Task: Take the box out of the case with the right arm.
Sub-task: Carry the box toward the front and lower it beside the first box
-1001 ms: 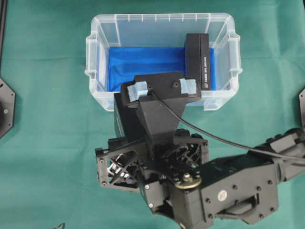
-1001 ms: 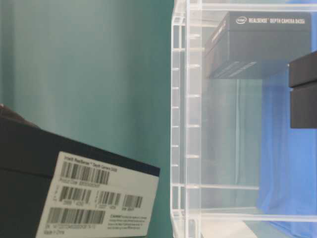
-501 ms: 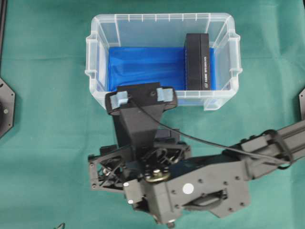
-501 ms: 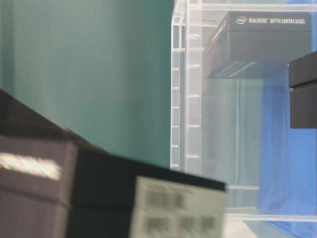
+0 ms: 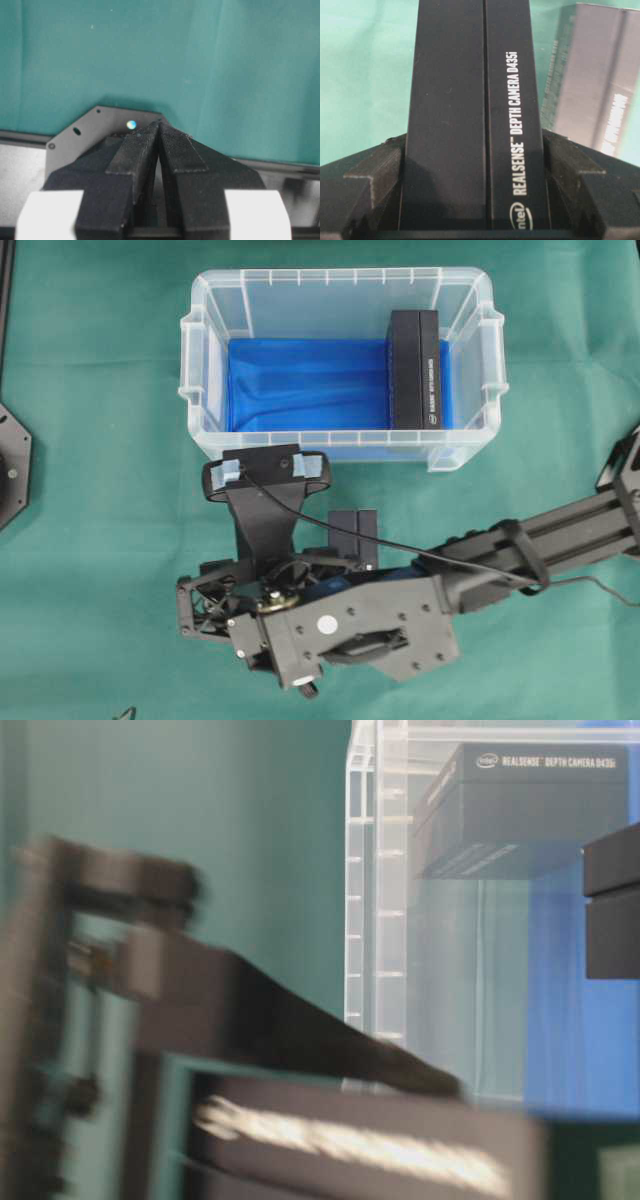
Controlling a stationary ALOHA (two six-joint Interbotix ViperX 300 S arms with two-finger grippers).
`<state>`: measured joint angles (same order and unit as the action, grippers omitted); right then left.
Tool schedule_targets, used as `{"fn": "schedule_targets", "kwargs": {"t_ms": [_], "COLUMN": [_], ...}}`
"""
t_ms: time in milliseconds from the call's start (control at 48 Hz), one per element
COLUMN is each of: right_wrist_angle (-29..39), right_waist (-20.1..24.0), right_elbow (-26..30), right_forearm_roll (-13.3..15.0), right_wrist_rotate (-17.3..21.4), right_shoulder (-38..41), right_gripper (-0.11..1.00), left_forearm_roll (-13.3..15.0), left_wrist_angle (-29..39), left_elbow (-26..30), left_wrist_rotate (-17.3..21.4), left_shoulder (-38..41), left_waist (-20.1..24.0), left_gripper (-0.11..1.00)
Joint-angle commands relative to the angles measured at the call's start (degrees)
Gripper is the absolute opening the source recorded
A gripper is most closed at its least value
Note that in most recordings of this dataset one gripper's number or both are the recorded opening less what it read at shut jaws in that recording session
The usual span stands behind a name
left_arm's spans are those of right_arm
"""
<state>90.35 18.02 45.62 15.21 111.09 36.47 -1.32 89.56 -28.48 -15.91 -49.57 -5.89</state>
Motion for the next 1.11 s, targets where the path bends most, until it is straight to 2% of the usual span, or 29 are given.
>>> {"fn": "schedule_targets", "kwargs": {"t_ms": [0,396,563,772,1084], "right_wrist_angle": [-2.46,-5.10,-9.58,-11.87,-13.10], "right_waist": [-0.09,-0.53,-0.62,-0.62,-0.70], "right_elbow": [-0.53,-6.06,-7.91,-10.02,-10.37], "right_forearm_roll": [0.00,0.88,-0.18,-2.11,-2.37], "right_wrist_rotate": [0.79,2.90,3.43,4.57,4.57], "right_shoulder": [-0.70,1.05,1.05,0.97,0.97], "right_gripper": [0.68,0.68,0.68,0.68,0.68], "left_forearm_roll": [-0.18,-0.18,-0.18,-0.26,-0.26], "left_wrist_angle": [-0.26,-0.44,-0.44,-0.44,-0.44], "left_elbow": [0.53,-0.26,-0.53,-0.70,-0.70], "left_wrist_rotate": [0.00,0.09,0.26,0.26,0.18], "left_shoulder": [0.26,0.35,0.26,0.26,0.26], "left_waist": [-0.18,-0.18,-0.18,-0.18,-0.18], "left_gripper": [0.00,0.00,0.00,0.00,0.00]}}
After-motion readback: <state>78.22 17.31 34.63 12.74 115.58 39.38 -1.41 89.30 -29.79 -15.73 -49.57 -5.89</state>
